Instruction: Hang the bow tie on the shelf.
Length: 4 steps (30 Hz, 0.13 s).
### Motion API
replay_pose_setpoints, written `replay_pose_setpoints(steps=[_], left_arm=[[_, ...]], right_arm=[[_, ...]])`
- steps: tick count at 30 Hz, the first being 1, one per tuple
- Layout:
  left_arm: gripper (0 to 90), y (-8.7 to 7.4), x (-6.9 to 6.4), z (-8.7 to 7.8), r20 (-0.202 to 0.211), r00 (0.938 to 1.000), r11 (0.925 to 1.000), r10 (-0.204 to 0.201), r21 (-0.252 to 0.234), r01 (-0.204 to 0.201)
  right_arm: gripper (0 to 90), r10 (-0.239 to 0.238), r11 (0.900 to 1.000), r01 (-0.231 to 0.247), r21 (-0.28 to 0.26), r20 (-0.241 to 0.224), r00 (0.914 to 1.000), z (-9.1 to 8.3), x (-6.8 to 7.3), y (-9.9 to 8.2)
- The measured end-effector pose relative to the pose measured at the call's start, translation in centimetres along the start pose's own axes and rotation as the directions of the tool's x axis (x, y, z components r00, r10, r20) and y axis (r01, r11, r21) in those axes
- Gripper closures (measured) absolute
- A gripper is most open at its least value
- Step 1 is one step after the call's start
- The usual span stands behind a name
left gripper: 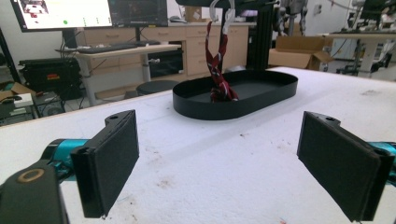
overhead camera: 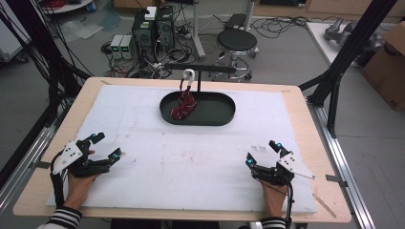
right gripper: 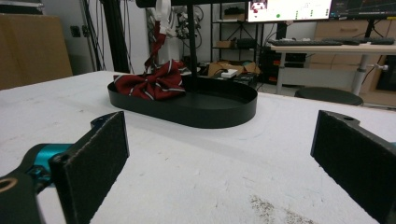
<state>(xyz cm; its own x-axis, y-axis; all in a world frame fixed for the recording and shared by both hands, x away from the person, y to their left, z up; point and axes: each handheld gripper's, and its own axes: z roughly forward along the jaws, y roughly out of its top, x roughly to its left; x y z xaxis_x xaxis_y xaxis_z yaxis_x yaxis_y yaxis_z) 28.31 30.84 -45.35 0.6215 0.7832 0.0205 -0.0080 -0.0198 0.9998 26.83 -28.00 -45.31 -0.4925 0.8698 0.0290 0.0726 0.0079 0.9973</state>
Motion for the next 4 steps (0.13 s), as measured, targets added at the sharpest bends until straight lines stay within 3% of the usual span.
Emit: replay_pose_setpoints(steps=[4], left_arm=[[13.1, -0.04, 0.02, -0.08, -0.009, 0.9999, 1.0, -0.005, -0.008, 0.005]], right_arm=[[3.2, 0.004, 1.0, -0.004, 0.003, 0.0, 1.0, 0.01, -0.02, 0.0]])
